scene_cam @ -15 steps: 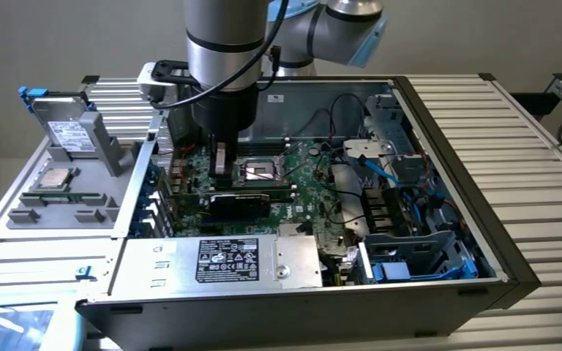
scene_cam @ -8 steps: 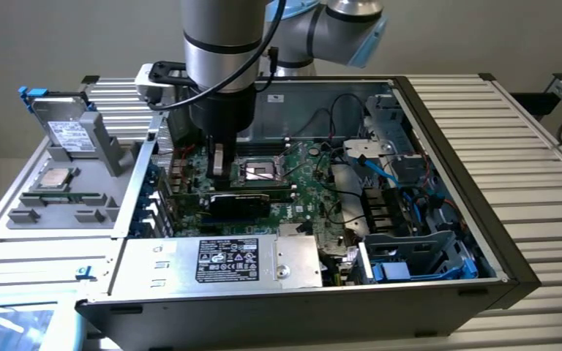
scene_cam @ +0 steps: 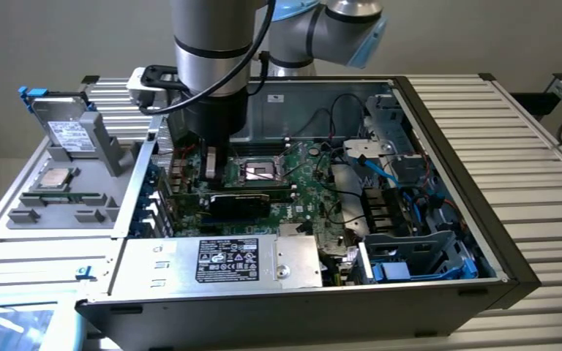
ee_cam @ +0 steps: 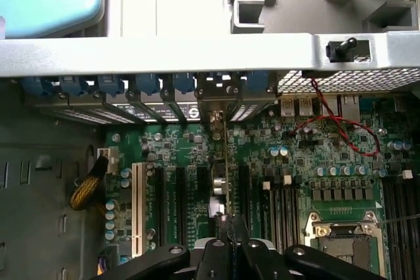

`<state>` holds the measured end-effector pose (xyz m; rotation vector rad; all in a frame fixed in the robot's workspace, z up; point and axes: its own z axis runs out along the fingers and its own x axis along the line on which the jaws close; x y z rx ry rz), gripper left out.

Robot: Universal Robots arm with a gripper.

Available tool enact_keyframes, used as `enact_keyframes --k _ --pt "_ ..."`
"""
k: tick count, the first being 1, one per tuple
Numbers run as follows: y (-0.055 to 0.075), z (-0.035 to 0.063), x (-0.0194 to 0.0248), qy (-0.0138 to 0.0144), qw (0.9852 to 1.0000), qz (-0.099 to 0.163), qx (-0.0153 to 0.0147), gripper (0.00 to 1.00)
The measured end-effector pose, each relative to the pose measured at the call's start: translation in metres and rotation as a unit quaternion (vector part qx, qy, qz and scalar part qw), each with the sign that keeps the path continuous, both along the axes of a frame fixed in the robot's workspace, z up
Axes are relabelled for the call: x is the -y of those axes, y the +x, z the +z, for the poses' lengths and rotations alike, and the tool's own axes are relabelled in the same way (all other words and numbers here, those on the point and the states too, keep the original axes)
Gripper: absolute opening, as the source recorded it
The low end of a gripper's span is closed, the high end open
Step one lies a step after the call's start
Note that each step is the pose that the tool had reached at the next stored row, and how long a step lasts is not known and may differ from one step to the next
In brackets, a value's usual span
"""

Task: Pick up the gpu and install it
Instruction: 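Press down on the gpu until it lock into place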

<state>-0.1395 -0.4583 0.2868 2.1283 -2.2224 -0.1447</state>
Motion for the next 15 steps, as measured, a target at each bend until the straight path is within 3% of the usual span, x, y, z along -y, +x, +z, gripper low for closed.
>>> enact_keyframes --k 15 --pt "-0.015 -0.0074 -0.0006 -0.0001 1.0 0.0 0.0008 0.12"
